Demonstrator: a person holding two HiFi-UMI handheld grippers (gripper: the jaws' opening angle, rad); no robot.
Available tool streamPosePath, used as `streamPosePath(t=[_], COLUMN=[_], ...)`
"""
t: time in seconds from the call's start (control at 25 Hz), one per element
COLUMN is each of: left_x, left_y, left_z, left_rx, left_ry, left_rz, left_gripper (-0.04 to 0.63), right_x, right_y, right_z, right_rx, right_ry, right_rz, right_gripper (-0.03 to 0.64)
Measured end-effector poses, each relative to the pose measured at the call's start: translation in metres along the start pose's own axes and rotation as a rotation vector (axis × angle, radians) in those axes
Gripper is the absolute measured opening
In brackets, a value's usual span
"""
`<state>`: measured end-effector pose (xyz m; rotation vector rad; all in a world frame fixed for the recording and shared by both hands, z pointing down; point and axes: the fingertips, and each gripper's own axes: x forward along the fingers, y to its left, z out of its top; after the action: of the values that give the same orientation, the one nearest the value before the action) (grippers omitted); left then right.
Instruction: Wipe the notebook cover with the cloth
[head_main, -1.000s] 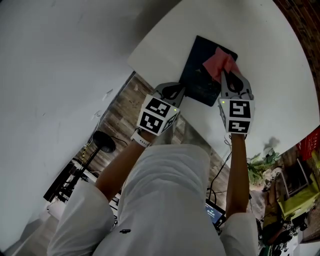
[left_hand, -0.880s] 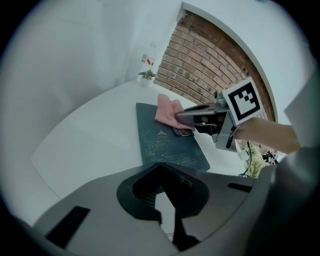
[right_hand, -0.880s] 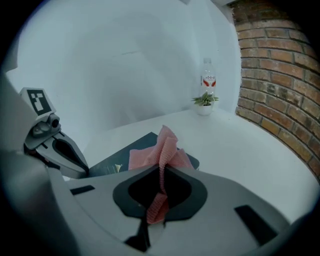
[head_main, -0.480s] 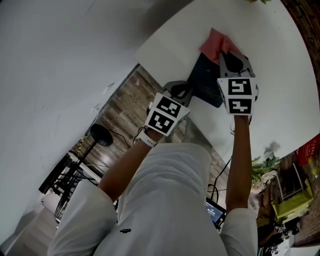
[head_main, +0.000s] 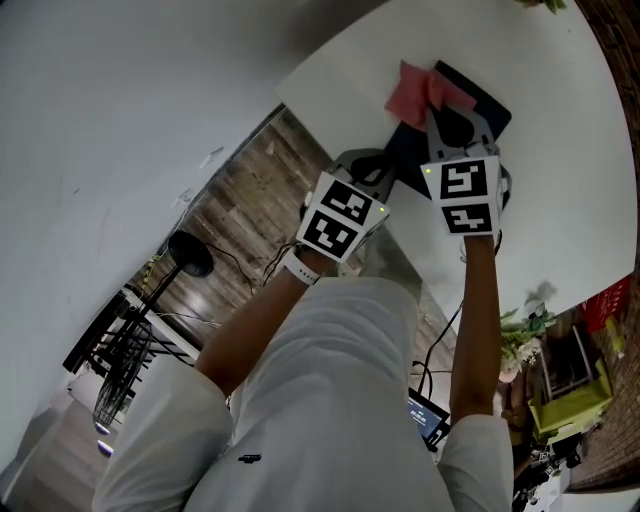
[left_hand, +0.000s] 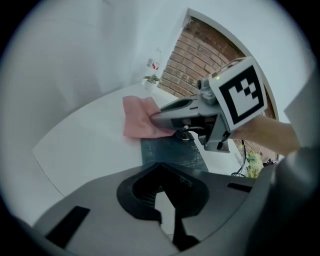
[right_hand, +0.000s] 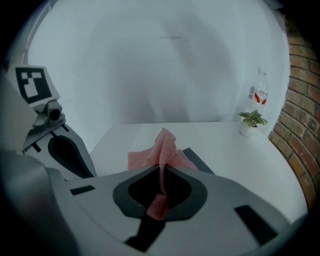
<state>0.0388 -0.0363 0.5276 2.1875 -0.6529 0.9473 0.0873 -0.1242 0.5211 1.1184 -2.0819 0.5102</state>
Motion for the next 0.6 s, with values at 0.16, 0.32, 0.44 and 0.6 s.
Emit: streamPosePath(t=[0.16,0.32,0.44,0.6], left_x=[-0.017,-0.034,-0.043,-0.046], left_y=[0.007,0.019,0.023,0.019], left_z=[0.003,0.004,0.004,0.001], left_rx=[-0.006,-0.037,-0.051,-0.042], left_ry=[-0.044,-0.079,-0.097,-0.096], left_rz=[0.025,0.053,0.063,0.047], left_gripper=[0.018,0.018,0.018,0.018], right_x=[-0.006,-0.013,-0.019,-0.03], right_y=[0.025,0.05,0.072,0.09], right_z=[-0.006,-0.015,-0.024,-0.04], right_rx=[-0.052,-0.106,-0.126,-0.11], right_ry=[0.005,0.022,0.028,0.047], right_rz=[0.024,0.038,0.057,0.05], right_gripper=[0.018,0.018,0.018,0.018])
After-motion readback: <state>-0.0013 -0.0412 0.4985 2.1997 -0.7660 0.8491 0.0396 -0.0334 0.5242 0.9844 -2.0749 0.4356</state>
